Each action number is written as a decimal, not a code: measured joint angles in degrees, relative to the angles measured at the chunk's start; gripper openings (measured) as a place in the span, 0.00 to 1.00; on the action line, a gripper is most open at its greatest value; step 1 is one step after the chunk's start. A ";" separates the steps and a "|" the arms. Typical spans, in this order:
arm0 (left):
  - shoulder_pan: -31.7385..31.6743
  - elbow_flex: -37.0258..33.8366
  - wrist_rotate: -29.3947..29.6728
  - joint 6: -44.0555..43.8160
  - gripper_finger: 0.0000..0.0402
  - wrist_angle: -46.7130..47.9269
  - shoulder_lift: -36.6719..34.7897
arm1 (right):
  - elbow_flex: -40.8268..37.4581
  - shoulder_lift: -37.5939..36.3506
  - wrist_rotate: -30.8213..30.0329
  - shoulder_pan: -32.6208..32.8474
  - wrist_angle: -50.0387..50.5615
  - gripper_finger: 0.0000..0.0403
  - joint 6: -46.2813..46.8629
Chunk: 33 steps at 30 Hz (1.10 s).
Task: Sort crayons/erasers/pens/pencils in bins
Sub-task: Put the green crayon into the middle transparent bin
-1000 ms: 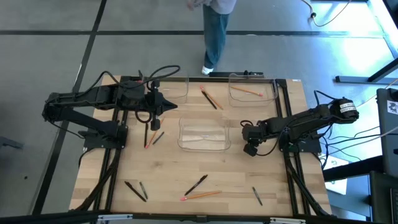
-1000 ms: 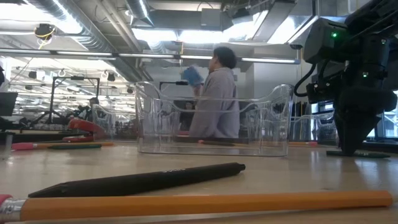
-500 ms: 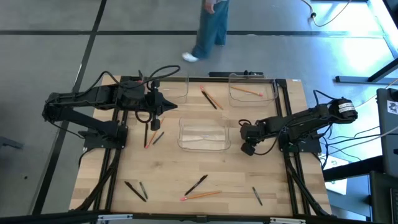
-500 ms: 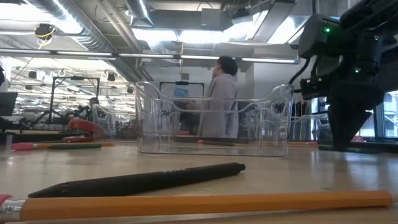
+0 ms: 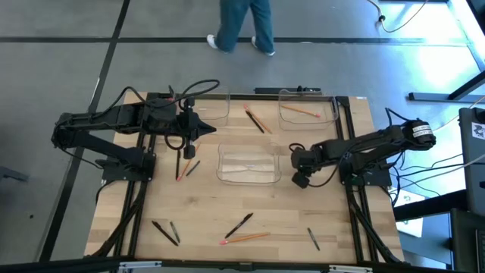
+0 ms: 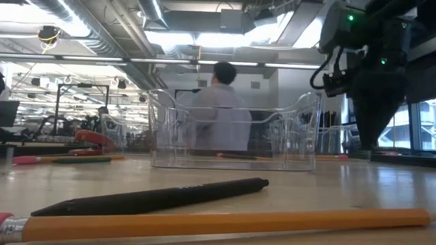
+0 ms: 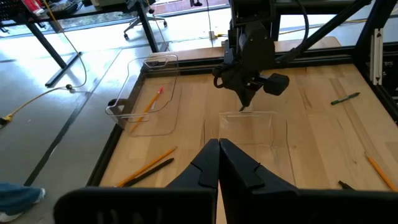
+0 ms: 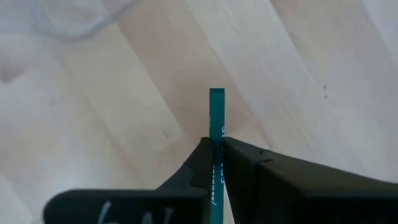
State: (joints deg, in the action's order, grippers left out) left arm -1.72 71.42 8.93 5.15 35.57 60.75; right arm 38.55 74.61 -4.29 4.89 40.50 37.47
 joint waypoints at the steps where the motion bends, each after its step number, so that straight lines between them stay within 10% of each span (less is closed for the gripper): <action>1: 0.00 0.00 0.00 -0.02 0.00 0.00 0.00 | 0.74 -0.02 0.00 0.00 0.53 0.06 0.02; 22: -0.01 0.00 0.00 0.00 0.00 0.00 0.00 | 20.95 -0.09 -2.08 -0.55 13.78 0.06 -4.86; 33: 0.00 0.00 0.02 0.00 0.00 0.00 0.00 | 26.05 0.53 0.14 -5.88 0.31 0.06 -17.36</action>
State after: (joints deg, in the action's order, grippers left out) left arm -1.72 71.42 8.95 5.15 35.57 60.75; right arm 64.60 75.14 -4.16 -1.00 40.81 20.11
